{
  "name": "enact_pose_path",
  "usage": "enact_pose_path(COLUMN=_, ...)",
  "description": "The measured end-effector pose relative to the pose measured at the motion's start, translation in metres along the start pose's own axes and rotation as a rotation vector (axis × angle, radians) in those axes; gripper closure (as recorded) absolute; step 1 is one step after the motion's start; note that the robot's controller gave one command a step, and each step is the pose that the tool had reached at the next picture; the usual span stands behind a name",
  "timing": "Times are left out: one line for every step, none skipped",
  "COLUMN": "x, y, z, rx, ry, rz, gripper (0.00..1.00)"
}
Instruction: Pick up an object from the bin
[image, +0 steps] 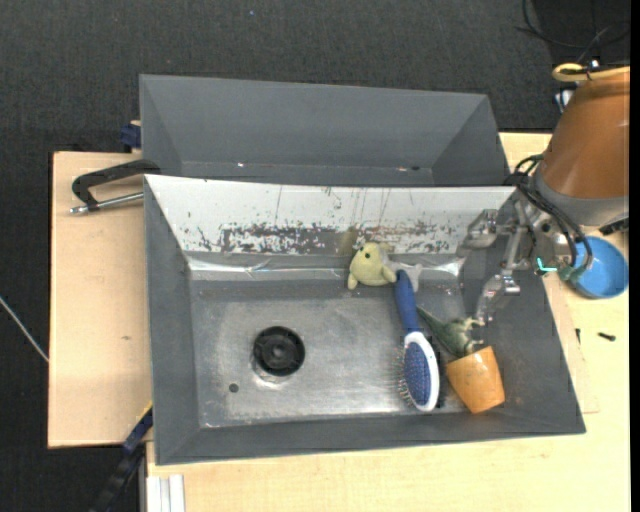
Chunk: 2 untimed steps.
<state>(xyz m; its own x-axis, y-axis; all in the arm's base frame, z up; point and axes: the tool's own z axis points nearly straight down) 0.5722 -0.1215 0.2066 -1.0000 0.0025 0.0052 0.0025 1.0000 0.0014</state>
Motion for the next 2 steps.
enact_pose_path(x=-0.005, y=0.105, z=0.128, rx=-0.002, ry=0.004, rz=0.117, gripper=0.0)
enact_pose_path(x=0.011, y=-0.012, z=0.1, rx=-0.011, ry=-0.018, rz=-0.013, gripper=0.0)
